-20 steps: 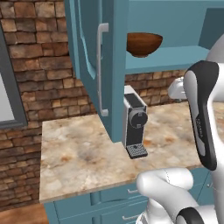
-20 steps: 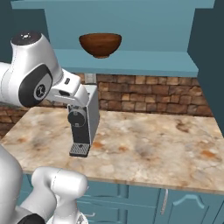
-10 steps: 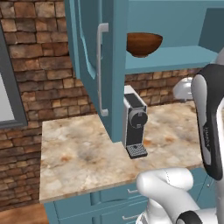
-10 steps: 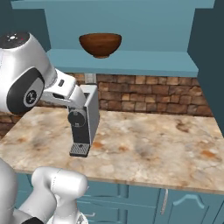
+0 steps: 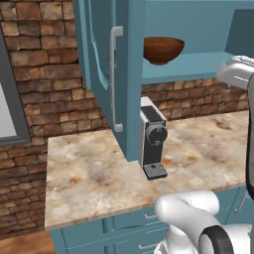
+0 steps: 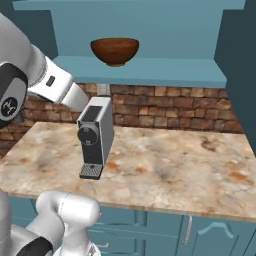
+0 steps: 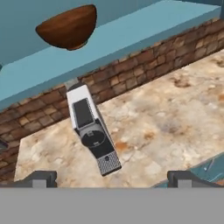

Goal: Pick up the bowls from the cabinet and place each bowl in front of a stool on the dining counter.

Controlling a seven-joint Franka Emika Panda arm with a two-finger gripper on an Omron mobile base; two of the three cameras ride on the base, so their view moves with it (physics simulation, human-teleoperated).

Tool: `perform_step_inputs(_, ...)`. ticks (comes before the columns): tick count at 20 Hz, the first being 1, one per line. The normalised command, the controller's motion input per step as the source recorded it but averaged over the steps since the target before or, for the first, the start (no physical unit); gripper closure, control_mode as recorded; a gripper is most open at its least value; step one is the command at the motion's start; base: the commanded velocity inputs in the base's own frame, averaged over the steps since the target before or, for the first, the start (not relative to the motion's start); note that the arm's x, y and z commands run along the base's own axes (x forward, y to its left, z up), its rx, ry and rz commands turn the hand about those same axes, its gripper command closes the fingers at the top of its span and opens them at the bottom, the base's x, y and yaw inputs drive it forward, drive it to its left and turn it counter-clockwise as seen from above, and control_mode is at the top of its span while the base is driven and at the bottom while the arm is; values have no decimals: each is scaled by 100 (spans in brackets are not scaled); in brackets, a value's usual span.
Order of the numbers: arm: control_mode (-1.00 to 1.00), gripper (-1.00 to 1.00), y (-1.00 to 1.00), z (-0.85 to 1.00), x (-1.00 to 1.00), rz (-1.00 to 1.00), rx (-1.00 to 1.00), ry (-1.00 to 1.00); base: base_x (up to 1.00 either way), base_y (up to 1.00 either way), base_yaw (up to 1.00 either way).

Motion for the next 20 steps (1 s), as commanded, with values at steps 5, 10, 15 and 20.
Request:
perform_step_inputs(5,-100,-100,-12,53,-7,-22,34,-22,0,0,0)
perform_step_inputs(10,-100,-100,-24,21,31,-15,36,-20,0,0,0)
perform_step_inputs(15,-100,-100,-2,-20,86,-10,32,-15,0,0,0)
perform_step_inputs(20,-100,-100,0,-48,92,-2,33,-8,0,0,0)
